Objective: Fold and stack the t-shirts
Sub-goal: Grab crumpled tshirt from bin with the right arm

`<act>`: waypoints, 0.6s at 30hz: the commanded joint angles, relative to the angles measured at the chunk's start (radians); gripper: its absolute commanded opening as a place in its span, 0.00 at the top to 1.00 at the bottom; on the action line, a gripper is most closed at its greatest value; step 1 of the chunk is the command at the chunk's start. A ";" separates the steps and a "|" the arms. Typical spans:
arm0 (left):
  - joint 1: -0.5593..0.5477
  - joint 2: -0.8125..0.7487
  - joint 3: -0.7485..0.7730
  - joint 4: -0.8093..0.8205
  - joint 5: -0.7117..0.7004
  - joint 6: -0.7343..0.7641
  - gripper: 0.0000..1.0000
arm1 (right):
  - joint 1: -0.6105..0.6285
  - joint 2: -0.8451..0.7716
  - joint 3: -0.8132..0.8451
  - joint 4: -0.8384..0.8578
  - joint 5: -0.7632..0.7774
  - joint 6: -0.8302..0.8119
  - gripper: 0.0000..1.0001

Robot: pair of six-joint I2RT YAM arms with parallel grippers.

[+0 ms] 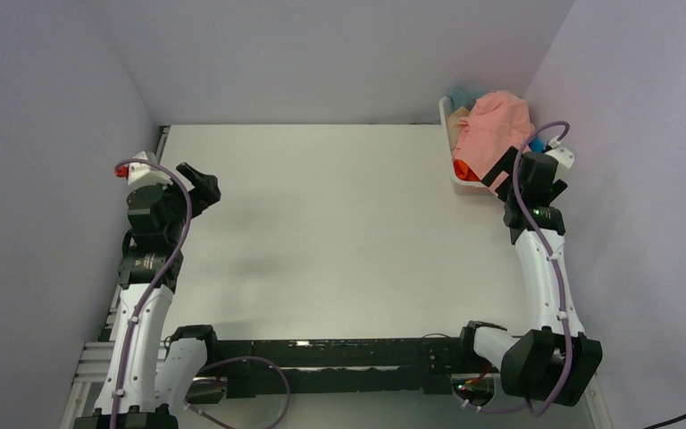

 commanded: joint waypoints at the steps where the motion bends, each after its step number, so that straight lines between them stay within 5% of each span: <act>1: 0.000 0.000 0.018 0.029 -0.006 -0.014 0.01 | -0.003 0.041 0.089 0.137 -0.088 -0.077 0.00; 12: 0.001 0.035 0.013 0.098 -0.060 -0.063 0.01 | -0.009 0.739 0.765 0.034 -0.067 -0.174 0.06; 18: 0.001 0.095 0.004 0.126 -0.041 -0.080 0.01 | -0.011 1.126 1.213 -0.180 -0.034 -0.171 0.33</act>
